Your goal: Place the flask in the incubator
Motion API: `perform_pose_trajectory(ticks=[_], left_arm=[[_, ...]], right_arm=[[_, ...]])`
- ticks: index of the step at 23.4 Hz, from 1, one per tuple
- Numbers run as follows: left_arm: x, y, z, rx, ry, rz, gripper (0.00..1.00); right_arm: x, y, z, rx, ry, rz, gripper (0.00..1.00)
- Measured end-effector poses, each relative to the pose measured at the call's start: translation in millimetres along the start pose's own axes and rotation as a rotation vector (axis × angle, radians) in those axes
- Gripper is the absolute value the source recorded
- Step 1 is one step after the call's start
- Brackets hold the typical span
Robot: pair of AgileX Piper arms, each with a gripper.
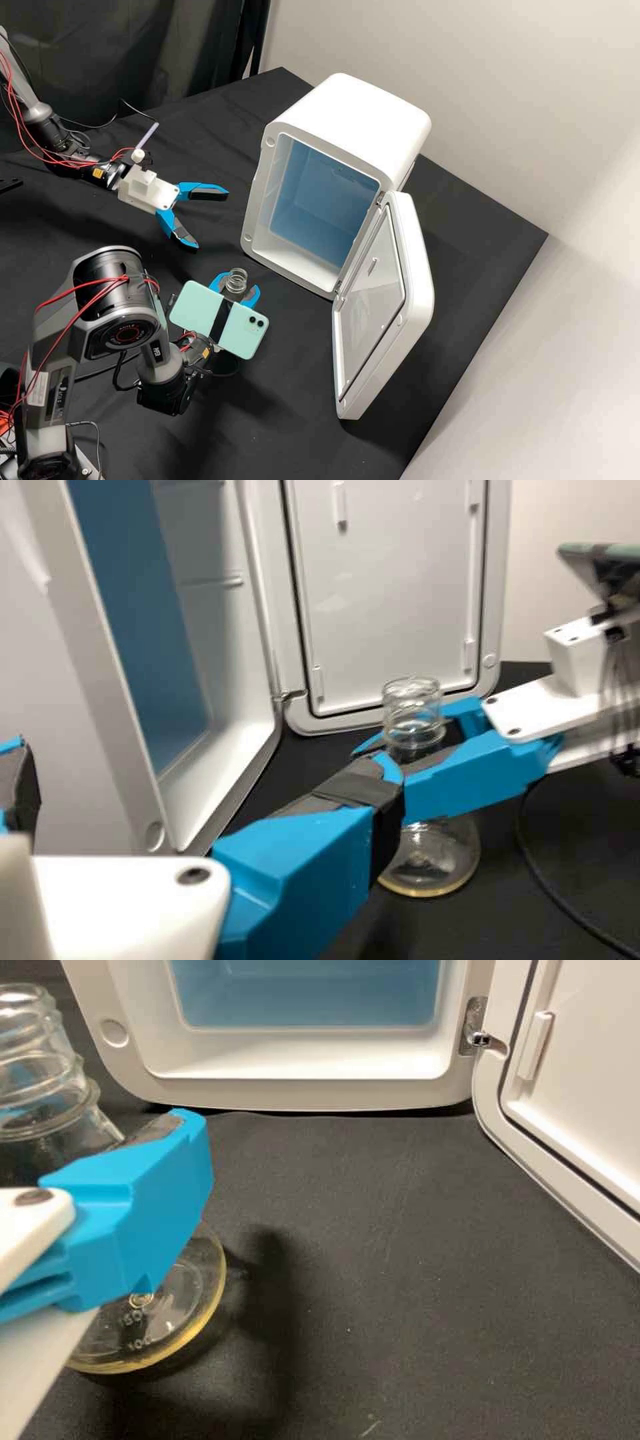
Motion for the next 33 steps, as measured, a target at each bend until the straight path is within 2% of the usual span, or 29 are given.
perform_pose_trajectory(ticks=[18, 23, 33], left_arm=[[0.5, -0.8, -2.1, 0.003, 0.005, -0.002, 1.00], [-1.3, 4.3, -7.3, 0.003, 0.019, 0.013, 1.00], [-1.4, 4.4, -7.8, 0.003, 0.020, 0.013, 1.00]], right_arm=[[0.9, 1.6, 0.1, -0.004, 0.002, 0.004, 0.00], [1.7, 3.3, 0.8, -0.002, -0.005, 0.015, 0.00], [2.7, 1.9, 1.9, 0.000, -0.008, 0.013, 0.00]])
